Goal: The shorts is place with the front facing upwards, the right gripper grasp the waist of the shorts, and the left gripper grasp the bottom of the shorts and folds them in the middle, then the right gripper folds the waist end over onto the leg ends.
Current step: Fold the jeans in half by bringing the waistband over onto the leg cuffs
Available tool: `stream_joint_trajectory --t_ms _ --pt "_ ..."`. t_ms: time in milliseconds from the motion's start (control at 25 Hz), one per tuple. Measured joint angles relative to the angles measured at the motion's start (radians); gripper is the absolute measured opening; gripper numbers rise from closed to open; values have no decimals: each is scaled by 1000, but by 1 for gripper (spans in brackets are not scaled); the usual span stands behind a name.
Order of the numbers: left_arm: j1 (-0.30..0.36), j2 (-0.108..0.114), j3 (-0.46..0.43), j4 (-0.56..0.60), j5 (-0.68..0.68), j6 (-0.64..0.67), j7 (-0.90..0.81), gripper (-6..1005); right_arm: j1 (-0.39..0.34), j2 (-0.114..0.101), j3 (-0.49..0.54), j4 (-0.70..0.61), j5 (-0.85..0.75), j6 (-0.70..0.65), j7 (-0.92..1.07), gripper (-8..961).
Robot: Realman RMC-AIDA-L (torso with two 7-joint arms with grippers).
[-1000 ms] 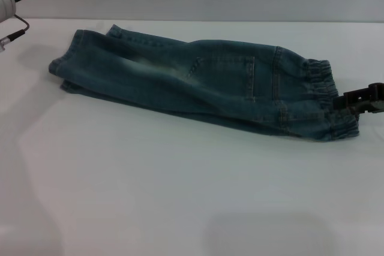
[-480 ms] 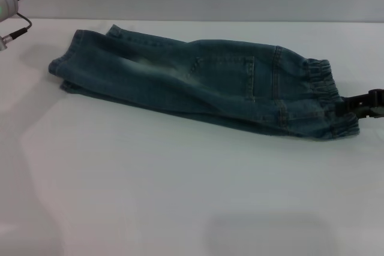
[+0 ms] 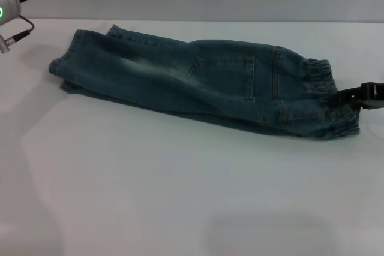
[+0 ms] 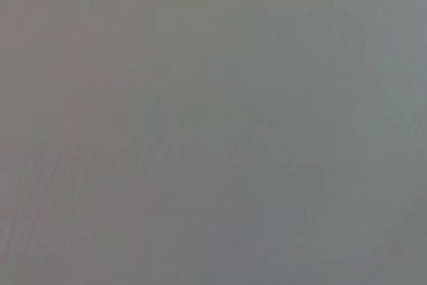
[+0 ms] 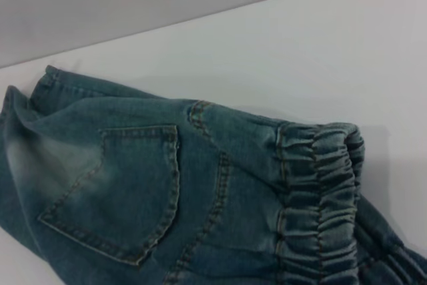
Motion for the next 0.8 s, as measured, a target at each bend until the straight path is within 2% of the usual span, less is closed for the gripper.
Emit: stream_joint_trajectory --t_ms 560,800 --pt "-2 0 -5 0 -1 -1 -3 833 3 25 -1 10 -1 37 -13 571" --pt "-6 0 -6 -2 -3 -3 1 833 -7 48 7 -2 1 62 -57 530"
